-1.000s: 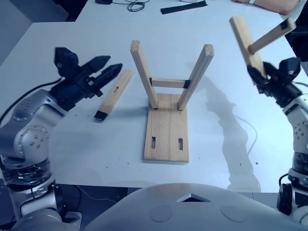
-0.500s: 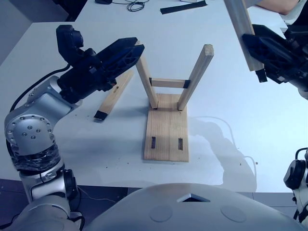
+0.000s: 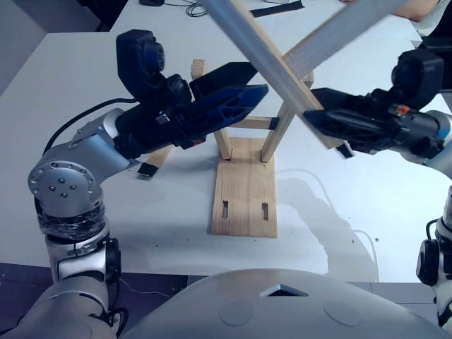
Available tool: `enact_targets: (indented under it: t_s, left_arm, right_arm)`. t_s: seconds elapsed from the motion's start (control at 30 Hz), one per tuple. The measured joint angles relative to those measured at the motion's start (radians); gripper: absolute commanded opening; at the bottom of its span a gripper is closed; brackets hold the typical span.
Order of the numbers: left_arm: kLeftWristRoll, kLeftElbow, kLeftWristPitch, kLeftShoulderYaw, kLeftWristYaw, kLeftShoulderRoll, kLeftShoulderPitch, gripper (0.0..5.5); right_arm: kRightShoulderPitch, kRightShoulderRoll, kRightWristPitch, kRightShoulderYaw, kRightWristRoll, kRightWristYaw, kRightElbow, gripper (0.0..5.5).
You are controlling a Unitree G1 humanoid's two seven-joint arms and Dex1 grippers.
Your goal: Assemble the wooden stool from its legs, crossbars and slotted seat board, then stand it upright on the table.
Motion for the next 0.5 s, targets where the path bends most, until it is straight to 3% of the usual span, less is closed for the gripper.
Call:
enact_targets:
  t_s: [0.5]
  left_arm:
    - [0.035, -0.011, -0.006, -0.036, 0.005, 0.007, 0.017, 3.38]
  right_arm:
    - [-0.003, -0.037, -0.002, 0.035, -0.031, 0.065, -0.029, 2.07]
